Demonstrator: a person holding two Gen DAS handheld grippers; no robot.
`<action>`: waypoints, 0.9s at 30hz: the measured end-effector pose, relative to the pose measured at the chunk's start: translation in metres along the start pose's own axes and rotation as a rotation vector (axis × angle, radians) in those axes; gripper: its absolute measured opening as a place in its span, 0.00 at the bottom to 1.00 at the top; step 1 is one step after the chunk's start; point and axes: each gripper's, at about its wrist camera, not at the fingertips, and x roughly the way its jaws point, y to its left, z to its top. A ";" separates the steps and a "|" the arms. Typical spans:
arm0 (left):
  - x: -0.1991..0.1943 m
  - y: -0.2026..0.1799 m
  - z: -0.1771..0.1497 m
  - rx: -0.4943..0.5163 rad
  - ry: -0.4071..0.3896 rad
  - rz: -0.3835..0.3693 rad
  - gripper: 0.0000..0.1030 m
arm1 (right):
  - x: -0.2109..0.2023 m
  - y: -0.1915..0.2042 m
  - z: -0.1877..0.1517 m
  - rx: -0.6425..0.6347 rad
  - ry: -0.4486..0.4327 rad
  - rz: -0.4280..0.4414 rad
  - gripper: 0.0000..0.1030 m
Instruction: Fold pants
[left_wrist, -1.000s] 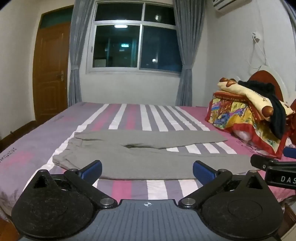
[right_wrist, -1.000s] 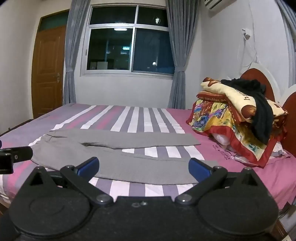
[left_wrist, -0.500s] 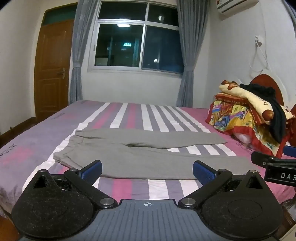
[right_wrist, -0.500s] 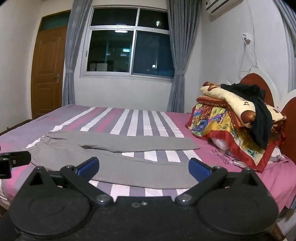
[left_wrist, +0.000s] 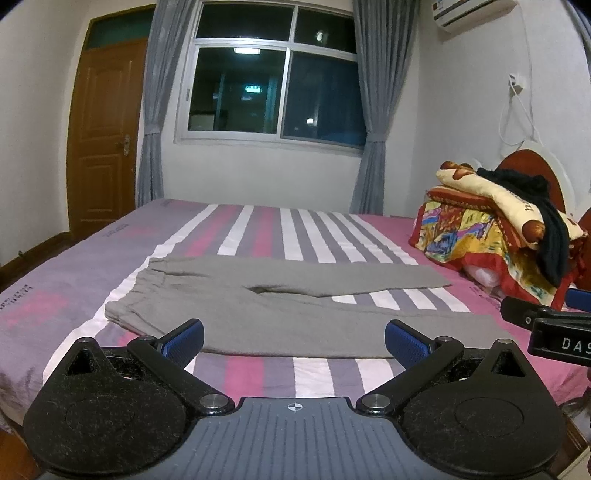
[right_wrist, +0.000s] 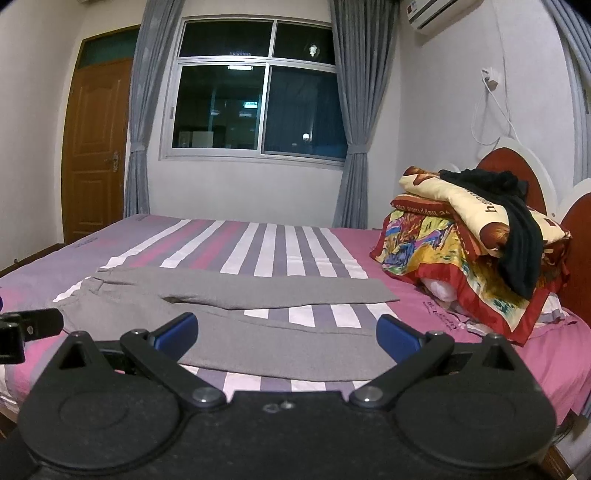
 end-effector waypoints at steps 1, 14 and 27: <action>0.000 -0.001 0.000 0.002 0.000 -0.001 1.00 | 0.000 0.000 0.000 -0.002 0.000 0.001 1.00; -0.001 -0.004 0.000 0.005 -0.001 -0.004 1.00 | -0.002 0.001 -0.001 0.002 -0.011 -0.004 1.00; -0.001 -0.005 0.000 0.006 -0.002 -0.004 1.00 | -0.003 0.002 -0.001 0.011 -0.024 -0.005 1.00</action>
